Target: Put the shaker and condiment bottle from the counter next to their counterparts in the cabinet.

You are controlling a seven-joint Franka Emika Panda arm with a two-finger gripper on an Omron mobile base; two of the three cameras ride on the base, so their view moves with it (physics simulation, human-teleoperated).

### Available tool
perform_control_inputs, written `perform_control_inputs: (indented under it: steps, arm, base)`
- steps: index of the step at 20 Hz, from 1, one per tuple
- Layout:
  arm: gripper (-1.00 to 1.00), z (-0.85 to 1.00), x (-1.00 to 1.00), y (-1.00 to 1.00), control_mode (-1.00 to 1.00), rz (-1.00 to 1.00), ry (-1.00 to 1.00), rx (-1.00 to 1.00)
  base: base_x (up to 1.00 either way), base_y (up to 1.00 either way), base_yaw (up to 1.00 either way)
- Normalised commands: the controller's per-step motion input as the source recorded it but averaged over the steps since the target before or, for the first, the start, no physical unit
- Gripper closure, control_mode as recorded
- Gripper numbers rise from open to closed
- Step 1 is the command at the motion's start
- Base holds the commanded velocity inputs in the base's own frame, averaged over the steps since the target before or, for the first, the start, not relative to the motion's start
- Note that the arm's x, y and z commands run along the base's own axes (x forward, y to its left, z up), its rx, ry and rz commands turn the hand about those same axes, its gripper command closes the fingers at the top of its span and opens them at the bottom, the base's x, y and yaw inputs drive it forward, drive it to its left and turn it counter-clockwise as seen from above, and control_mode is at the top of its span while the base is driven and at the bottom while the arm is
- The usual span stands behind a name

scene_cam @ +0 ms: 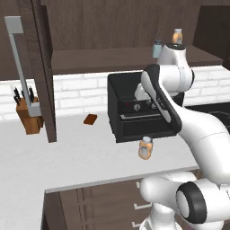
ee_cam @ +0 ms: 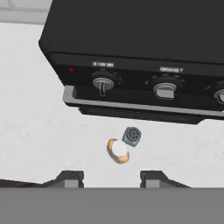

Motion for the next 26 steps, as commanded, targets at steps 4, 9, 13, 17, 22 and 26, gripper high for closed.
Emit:
perform_control_inputs:
  steps: [4,9,13,17,22,26]
  arm:
    - [-1.0,-0.04,-0.25,0.01,-1.0,0.0,-0.02,-0.02]
    - [-1.0,-0.32,-0.61,0.0,-1.0,0.0,-0.11,0.0]
    - [-1.0,-0.53,-0.62,-0.09,-1.0,0.08,-0.13,0.0]
    - [-1.0,-0.63,-0.37,-0.24,-1.0,0.12,-0.12,0.0]
    - [-1.0,-0.31,-0.02,-0.02,-1.0,0.07,-0.02,0.0]
    - [-1.0,-0.18,0.0,0.0,-1.0,0.0,0.0,0.01]
  base:
    - [0.0,0.0,0.0]
    - [0.0,0.0,0.0]
    - [0.0,0.0,0.0]
    - [0.0,0.0,0.0]
    - [0.0,0.0,0.0]
    - [0.0,0.0,0.0]
